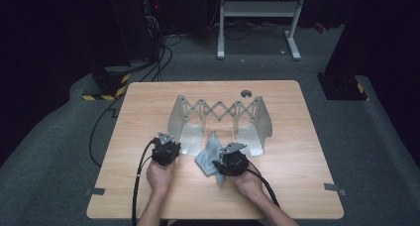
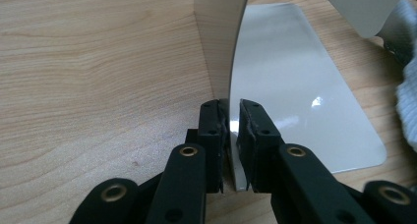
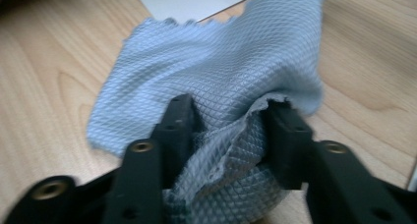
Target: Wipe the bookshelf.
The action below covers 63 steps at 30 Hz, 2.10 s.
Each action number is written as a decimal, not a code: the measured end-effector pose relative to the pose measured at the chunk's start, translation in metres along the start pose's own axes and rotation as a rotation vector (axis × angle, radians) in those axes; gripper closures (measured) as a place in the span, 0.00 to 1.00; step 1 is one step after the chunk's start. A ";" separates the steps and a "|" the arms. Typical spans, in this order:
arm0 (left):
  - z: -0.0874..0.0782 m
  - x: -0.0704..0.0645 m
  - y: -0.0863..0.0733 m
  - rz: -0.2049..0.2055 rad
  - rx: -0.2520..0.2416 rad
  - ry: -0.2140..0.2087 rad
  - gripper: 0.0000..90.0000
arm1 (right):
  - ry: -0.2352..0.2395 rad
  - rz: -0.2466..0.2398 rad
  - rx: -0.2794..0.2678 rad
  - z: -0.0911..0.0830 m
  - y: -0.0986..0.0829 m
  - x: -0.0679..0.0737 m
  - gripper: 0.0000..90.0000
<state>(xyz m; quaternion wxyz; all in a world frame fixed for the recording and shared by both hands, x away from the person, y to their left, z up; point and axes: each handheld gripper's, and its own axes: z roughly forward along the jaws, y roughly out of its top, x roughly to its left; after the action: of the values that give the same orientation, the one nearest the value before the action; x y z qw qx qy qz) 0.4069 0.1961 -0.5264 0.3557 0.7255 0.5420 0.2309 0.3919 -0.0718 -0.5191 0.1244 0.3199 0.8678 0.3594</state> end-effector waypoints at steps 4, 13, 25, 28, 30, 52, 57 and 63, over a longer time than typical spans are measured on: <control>0.000 0.000 0.000 -0.002 0.000 -0.001 0.88 | 0.030 -0.013 0.002 -0.001 0.000 0.001 0.81; 0.000 0.000 0.000 -0.004 0.000 -0.003 0.88 | 0.041 -0.020 0.024 -0.004 0.001 0.000 0.87; 0.000 0.000 0.000 -0.005 -0.001 -0.002 0.89 | -0.098 0.104 -0.046 -0.063 -0.017 -0.045 0.87; 0.000 0.001 0.000 -0.009 0.000 -0.004 0.89 | -0.133 0.139 -0.039 -0.063 -0.019 -0.056 0.87; 0.000 0.001 0.000 -0.010 0.001 -0.004 0.90 | -0.157 0.163 -0.030 -0.059 -0.020 -0.061 0.87; -0.001 0.002 0.000 0.002 0.005 0.005 0.94 | -0.271 0.209 -0.081 -0.055 0.006 -0.069 0.87; -0.001 0.001 0.000 0.005 0.005 0.007 0.95 | -0.288 0.191 -0.132 -0.068 0.015 -0.065 0.87; -0.001 0.000 0.000 0.007 0.004 0.005 0.95 | -0.298 0.175 -0.178 -0.078 0.026 -0.063 0.87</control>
<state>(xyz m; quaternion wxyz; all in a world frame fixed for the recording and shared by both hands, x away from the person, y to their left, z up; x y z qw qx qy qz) 0.4062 0.1968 -0.5260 0.3521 0.7273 0.5410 0.2331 0.4173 -0.1408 -0.4469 0.2474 0.4316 0.7735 0.3926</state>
